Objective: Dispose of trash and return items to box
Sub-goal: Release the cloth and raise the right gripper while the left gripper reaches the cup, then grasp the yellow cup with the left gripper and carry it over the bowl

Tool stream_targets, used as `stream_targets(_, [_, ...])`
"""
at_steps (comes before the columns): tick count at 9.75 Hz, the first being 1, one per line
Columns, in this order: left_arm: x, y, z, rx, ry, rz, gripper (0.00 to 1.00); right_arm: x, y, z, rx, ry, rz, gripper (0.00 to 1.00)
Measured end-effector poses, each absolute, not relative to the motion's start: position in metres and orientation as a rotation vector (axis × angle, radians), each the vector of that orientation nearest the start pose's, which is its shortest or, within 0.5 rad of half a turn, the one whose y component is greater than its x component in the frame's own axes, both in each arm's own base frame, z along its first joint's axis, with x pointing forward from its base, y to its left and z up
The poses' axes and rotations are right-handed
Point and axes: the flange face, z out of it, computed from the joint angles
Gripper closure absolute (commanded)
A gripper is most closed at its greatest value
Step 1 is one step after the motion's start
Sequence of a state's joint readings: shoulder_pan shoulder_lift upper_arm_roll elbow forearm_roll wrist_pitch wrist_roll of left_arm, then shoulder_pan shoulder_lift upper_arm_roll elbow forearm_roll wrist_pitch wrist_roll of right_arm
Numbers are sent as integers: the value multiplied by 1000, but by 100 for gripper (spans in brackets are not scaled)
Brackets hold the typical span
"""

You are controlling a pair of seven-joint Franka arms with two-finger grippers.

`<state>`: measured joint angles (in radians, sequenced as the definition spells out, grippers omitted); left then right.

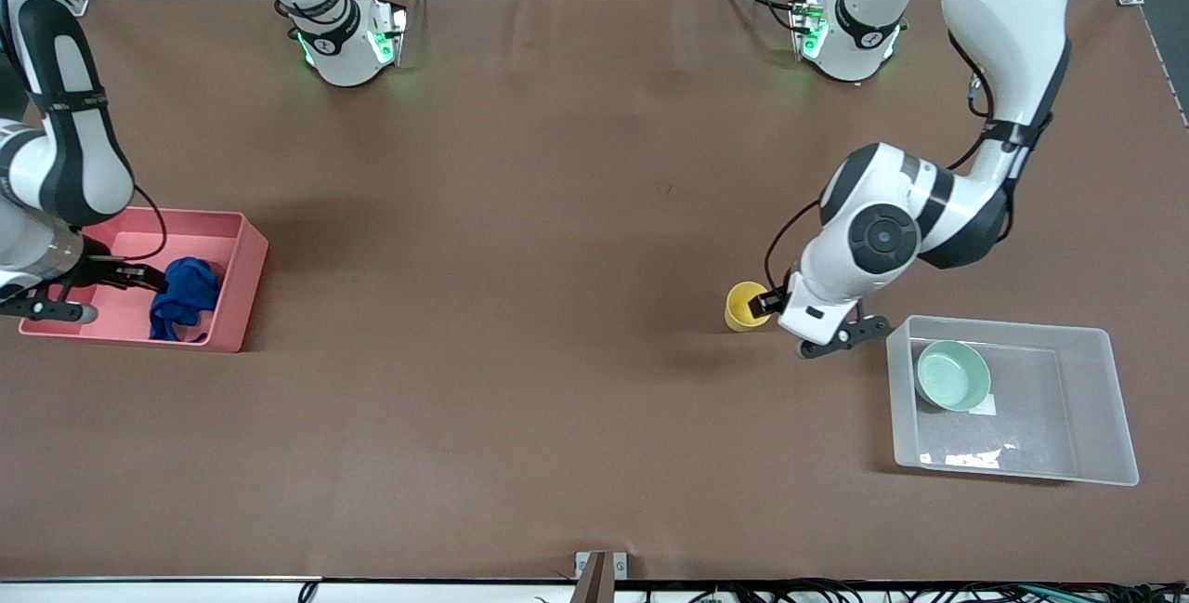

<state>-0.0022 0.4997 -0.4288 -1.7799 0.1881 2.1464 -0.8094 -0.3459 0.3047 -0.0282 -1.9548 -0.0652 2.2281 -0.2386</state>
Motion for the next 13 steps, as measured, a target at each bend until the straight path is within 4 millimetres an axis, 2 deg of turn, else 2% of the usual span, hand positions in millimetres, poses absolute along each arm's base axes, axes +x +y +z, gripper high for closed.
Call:
stream_targets(1, [593, -242, 276, -3110, -502, 129, 32, 574, -218, 356, -3182, 135, 100, 0])
stream_targets(2, [588, -244, 260, -3120, -533, 123, 46, 585, -210, 396, -3186, 117, 100, 0])
stream_targets(4, [582, -248, 240, -3123, -548, 148, 92, 608, -182, 470, -3201, 93, 50, 0])
stream_targets(5, [581, -249, 239, -3123, -552, 150, 100, 615, -162, 498, -3203, 90, 51, 0])
stream_targets(7, [587, -249, 247, -3126, -594, 123, 100, 620, -118, 545, -3205, 115, 41, 0])
stream_targets(8, [596, -245, 262, -3134, -611, 82, 100, 617, -97, 564, -3207, 105, 19, 0])
stream_targets(9, [607, -239, 287, -3131, -631, 41, 100, 610, -80, 583, -3208, 83, 6, 0])
stream_targets(11, [632, -214, 360, -3105, -601, -9, 100, 588, -62, 617, -3207, 57, -23, 0])
stream_targets(12, [645, -190, 389, -3102, -550, -27, 100, 579, -56, 629, -3205, 45, -41, 0])
stream_targets(13, [658, -156, 408, -3109, -482, -42, 100, 570, -46, 638, -3204, 34, -39, 0])
